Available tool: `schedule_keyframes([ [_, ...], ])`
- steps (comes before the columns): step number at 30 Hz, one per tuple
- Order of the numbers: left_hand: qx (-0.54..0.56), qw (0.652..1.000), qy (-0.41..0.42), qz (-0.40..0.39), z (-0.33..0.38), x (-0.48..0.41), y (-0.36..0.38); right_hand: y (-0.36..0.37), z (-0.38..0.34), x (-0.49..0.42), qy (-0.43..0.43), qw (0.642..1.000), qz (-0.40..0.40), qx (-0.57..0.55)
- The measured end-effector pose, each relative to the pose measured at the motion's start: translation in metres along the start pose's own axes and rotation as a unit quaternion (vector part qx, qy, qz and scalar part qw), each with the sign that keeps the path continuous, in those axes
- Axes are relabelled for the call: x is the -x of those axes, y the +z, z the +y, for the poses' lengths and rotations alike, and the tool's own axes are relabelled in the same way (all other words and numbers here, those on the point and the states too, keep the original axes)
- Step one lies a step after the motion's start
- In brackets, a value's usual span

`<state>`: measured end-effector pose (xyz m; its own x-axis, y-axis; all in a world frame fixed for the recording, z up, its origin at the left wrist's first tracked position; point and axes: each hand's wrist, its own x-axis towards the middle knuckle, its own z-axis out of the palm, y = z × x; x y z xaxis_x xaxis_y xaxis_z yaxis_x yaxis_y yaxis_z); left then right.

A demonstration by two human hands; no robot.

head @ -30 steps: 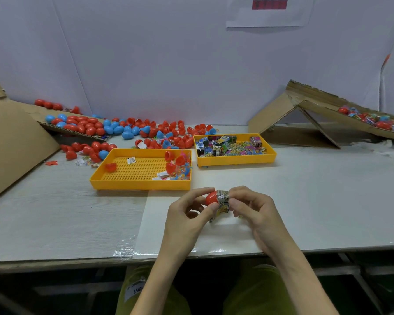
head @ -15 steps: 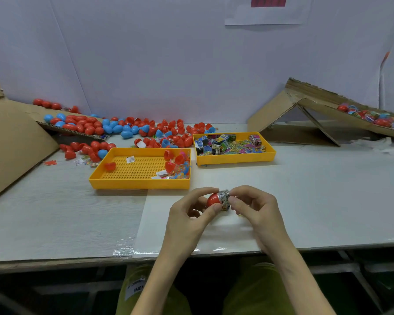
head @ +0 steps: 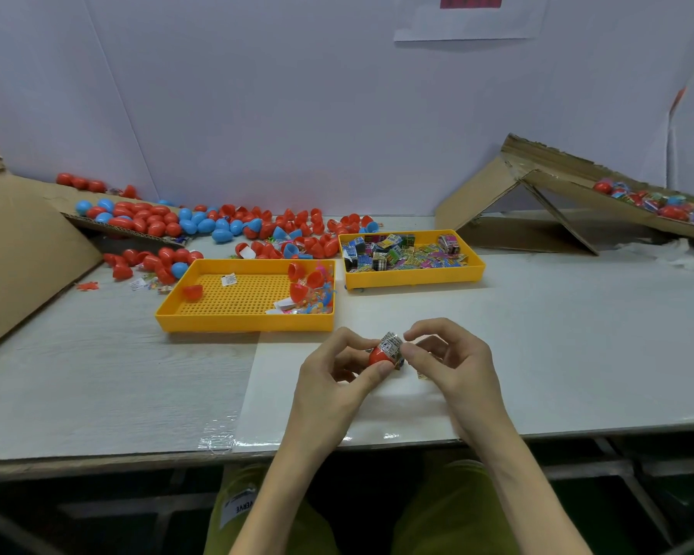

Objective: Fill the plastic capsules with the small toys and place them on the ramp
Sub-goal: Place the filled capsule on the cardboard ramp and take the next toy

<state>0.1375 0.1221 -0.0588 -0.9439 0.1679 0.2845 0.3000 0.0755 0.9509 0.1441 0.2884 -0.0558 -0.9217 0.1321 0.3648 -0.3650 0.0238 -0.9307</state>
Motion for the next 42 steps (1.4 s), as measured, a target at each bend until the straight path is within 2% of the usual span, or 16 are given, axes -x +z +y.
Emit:
schedule_keyframes([
  [3,0.002,1.0,-0.003,0.0,0.0,0.0,0.0,0.003,0.002,0.003,-0.027,0.997,0.036,0.055],
  [5,0.006,1.0,-0.002,0.005,0.0,0.0,-0.001,0.007,0.002,0.008,-0.077,0.989,0.053,0.115],
  [8,0.028,0.999,-0.002,0.018,0.0,0.0,-0.001,0.014,0.004,0.015,-0.172,0.961,0.059,0.21],
  [13,0.066,0.997,0.002,0.042,-0.002,0.0,-0.003,0.019,0.008,0.021,-0.224,0.935,0.044,0.273],
  [19,0.068,0.997,0.015,0.039,-0.004,0.0,-0.001,0.023,0.012,0.023,-0.25,0.921,0.067,0.293],
  [22,0.085,0.996,0.015,0.034,-0.006,-0.001,-0.003,0.032,0.013,0.023,-0.248,0.921,0.103,0.282],
  [30,0.145,0.986,-0.017,0.085,-0.014,-0.009,-0.011,0.062,0.012,0.014,-0.255,0.93,0.11,0.242],
  [36,0.194,0.979,-0.036,0.057,-0.016,-0.01,-0.01,0.06,0.012,0.015,-0.242,0.928,0.135,0.25],
  [42,0.193,0.979,-0.052,0.034,-0.017,-0.011,-0.011,0.059,0.017,0.017,-0.253,0.929,0.146,0.226],
])
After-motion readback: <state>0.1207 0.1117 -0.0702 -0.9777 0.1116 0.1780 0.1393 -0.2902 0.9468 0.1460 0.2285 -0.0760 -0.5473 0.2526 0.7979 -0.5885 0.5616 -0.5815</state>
